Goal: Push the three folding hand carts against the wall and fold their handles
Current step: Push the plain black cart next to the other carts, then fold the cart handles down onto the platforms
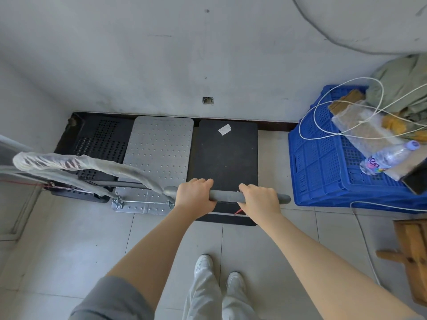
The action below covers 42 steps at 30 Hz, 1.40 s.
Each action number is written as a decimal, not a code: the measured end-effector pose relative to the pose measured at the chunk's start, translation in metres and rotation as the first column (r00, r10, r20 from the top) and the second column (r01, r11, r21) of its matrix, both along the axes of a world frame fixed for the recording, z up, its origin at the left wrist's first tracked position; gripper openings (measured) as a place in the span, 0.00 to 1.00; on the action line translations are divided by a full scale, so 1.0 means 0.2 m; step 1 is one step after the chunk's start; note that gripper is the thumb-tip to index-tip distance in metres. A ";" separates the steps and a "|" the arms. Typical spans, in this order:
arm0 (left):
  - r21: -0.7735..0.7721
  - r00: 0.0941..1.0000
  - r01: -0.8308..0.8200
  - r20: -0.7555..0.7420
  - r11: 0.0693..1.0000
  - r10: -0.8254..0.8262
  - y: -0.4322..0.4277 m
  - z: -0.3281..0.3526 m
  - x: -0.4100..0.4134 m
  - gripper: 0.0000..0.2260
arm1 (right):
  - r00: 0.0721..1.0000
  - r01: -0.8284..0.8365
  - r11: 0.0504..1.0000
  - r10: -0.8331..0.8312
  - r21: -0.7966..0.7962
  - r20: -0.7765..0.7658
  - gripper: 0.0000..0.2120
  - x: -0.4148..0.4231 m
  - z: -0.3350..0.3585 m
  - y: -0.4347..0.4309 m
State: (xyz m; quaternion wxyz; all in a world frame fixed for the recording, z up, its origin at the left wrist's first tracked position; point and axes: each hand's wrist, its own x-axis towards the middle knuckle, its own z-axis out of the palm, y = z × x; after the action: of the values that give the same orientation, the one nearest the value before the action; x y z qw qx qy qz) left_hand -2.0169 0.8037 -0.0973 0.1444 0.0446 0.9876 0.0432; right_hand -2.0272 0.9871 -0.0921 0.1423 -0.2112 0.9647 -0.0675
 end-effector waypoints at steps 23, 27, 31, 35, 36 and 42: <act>0.016 1.000 0.012 0.016 1.000 -0.012 -0.01 0.03 -0.17 0.12 | 0.999 0.020 0.997 -0.017 0.080 -0.045 0.11 -0.18 0.02 -0.01; 0.026 0.999 0.041 0.034 0.999 -0.042 -0.03 0.02 -0.17 0.17 | 0.999 0.047 0.997 -0.045 0.068 -0.022 0.11 -0.17 0.01 -0.01; 0.107 0.978 0.117 0.160 0.987 -0.134 -0.05 0.03 -0.18 0.33 | 0.994 0.013 0.998 -0.019 0.059 0.103 0.26 -0.18 0.02 0.00; 0.261 0.984 0.046 0.155 0.964 -0.089 -0.14 0.21 -0.16 0.36 | 0.983 -0.044 0.998 0.037 0.037 0.177 0.33 -0.18 0.18 0.03; 0.273 0.990 0.030 0.126 0.962 -0.067 -0.18 0.27 -0.14 0.34 | 0.984 -0.015 1.000 0.016 -0.008 0.175 0.33 -0.18 0.24 0.04; 0.236 0.998 -0.057 0.015 0.970 0.055 -0.44 0.62 0.06 0.30 | 0.982 0.084 0.985 -0.057 -0.149 0.179 0.30 -0.11 0.58 -0.01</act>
State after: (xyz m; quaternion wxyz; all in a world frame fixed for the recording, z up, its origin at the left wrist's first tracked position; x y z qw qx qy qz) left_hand -2.0041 0.7149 0.0269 0.1410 0.0333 0.9756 0.1647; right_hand -2.0489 0.9859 0.0247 0.2065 -0.1804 0.9473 -0.1658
